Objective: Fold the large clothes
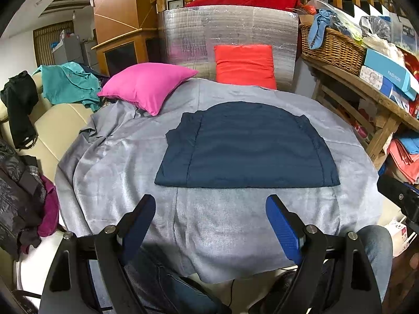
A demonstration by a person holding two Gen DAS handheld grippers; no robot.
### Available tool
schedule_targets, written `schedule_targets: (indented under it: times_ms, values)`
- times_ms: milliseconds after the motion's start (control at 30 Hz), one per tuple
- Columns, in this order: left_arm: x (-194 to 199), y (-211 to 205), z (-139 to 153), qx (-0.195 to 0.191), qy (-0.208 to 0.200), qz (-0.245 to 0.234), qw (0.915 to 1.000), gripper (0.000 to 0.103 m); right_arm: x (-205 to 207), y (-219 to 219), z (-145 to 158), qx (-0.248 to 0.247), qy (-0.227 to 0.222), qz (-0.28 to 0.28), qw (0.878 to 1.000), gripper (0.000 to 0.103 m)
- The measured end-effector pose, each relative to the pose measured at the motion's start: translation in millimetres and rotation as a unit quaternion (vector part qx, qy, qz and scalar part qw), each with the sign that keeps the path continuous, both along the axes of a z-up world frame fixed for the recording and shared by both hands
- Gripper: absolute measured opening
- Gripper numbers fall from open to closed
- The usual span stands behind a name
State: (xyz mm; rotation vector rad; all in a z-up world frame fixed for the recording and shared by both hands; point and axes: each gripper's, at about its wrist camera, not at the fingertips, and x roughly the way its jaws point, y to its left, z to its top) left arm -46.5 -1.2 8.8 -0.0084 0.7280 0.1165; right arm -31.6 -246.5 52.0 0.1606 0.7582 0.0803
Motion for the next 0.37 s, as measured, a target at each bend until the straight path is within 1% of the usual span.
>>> schedule_targets:
  times_ms: [367]
  values:
    - [-1.7, -2.6, 0.4, -0.001, -0.005, 0.000, 1.0000, 0.086, -1.8, -2.1, 1.2, 0.002, -0.002, -0.001, 1.000, 0.085]
